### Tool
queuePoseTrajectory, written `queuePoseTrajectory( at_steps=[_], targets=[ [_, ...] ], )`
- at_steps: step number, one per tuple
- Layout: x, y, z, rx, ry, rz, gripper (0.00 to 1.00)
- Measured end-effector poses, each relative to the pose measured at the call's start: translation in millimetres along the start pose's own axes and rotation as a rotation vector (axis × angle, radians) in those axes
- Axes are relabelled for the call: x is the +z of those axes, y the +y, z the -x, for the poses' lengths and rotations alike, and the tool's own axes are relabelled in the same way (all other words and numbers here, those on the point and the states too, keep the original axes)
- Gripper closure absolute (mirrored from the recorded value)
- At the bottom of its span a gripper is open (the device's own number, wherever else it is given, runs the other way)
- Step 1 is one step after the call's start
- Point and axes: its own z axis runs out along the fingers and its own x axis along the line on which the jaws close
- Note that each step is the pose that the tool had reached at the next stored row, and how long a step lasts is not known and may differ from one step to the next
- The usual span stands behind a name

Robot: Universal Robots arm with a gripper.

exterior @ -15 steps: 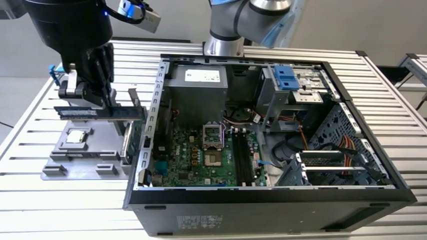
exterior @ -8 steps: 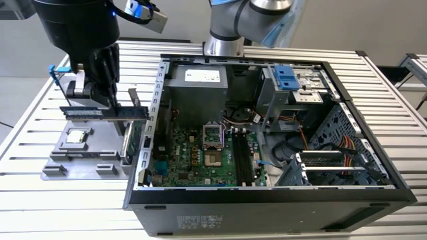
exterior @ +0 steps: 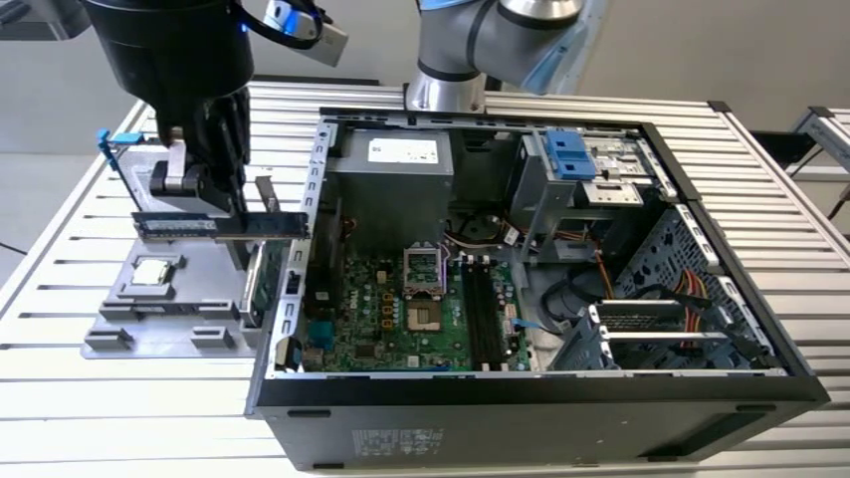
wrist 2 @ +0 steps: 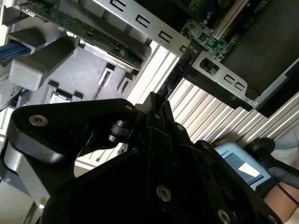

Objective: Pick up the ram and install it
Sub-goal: 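Pick up the ram and move it above insertion slot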

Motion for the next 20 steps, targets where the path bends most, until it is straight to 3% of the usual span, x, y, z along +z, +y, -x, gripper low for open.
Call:
queuePoseTrajectory(
  at_steps=[20],
  targets=[
    [-0.4, -22.1, -0.1, -0.001, 0.0000, 0.0000, 1.00]
  ],
)
